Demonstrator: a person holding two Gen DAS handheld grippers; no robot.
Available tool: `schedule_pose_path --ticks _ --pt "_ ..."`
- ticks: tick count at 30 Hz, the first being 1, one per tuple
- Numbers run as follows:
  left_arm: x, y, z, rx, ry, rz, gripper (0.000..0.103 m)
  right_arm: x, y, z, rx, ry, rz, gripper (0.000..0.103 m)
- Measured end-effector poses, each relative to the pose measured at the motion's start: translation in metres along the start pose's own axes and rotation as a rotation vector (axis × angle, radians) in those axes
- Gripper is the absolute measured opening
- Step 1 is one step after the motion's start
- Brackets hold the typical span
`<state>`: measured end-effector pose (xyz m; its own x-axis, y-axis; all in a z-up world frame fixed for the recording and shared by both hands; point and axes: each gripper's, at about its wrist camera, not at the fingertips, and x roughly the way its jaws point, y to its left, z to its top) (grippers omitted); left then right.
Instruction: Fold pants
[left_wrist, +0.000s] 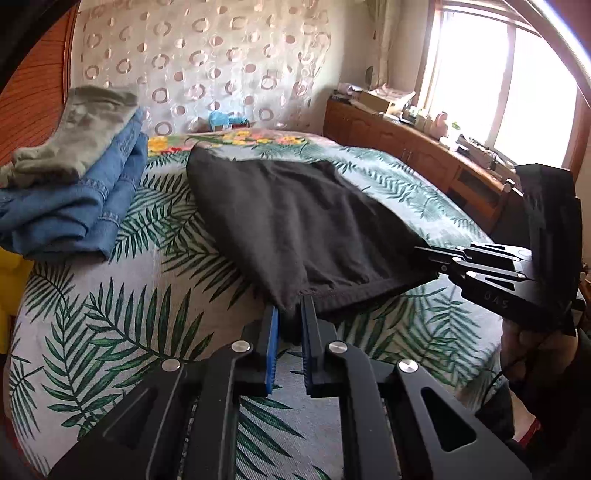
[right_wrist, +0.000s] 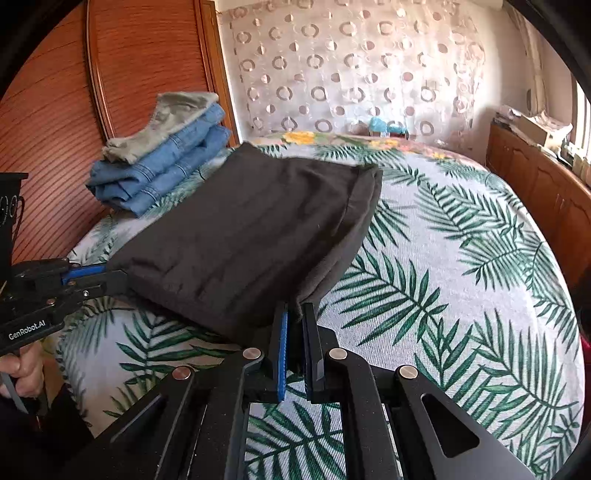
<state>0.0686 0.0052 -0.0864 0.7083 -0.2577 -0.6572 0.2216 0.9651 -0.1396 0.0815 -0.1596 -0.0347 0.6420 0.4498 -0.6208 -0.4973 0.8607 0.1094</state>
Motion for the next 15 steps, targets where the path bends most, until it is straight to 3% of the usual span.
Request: schedule_pose_path --ticks 15 --pt "-0.047 -0.014 0.0 0.032 -0.068 -0.059 0.012 -0.052 0.01 -0.011 -0.007 -0.049 0.054 0.006"
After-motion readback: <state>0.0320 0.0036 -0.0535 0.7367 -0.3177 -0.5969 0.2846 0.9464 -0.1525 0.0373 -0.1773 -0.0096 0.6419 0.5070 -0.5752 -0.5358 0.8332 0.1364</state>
